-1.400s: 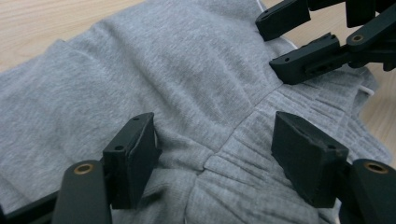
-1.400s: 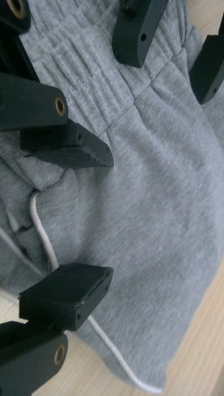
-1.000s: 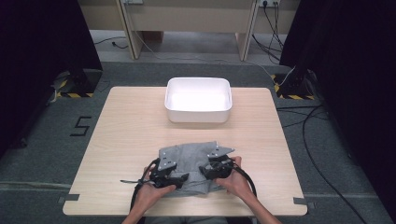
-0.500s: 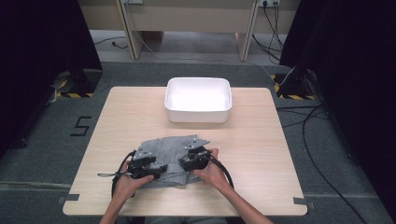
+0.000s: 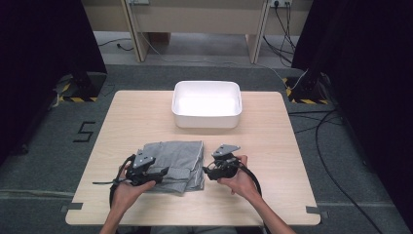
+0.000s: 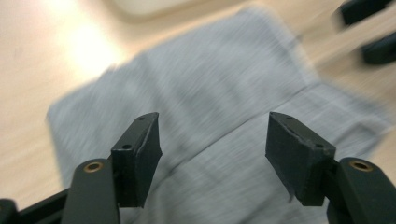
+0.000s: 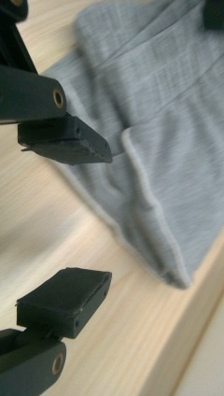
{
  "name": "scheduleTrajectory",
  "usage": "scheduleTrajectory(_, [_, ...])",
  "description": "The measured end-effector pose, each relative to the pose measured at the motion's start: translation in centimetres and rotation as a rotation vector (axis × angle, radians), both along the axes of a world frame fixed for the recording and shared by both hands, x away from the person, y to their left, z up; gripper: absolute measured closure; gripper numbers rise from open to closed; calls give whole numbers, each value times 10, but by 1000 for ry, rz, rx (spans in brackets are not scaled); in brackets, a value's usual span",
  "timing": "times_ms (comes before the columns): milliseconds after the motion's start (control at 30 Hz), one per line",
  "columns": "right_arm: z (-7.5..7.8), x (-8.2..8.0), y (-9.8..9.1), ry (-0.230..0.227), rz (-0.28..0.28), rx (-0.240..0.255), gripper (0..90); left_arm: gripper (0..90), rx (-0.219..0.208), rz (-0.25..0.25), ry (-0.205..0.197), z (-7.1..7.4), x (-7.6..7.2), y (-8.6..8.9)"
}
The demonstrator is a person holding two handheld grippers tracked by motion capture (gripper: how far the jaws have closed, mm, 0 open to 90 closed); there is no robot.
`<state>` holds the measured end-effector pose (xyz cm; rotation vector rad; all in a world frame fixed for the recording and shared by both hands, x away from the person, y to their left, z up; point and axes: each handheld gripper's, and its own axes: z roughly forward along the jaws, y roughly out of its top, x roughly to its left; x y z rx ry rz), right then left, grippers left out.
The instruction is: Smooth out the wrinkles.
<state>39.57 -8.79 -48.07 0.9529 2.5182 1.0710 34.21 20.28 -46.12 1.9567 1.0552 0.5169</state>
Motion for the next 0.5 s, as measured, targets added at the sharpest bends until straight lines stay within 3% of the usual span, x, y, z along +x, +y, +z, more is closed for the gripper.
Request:
scheduleTrajectory(33, [-1, 0, -3, 3, 0, -8, 367, 341, 8, -1, -27, 5, -4, -8])
scheduleTrajectory(100, [-2, 0, -7, 3, -12, -10, 367, 334, 6, -14, -29, 5, -8, -20])
scheduleTrajectory(167, [-1, -1, -11, 4, -13, -7, 367, 334, -19, -23, -5, -1, -9, -29])
scheduleTrajectory(267, [-2, -5, -16, 3, -12, -10, 367, 334, 3, -7, 30, -17, -8, -38])
scheduleTrajectory(400, [-7, -9, -24, 15, -11, -21, 367, 331, -11, 5, 75, -34, -3, -41])
scheduleTrajectory(500, [-10, -11, -30, 23, -14, -33, 367, 341, -10, 24, 74, -40, 1, -37])
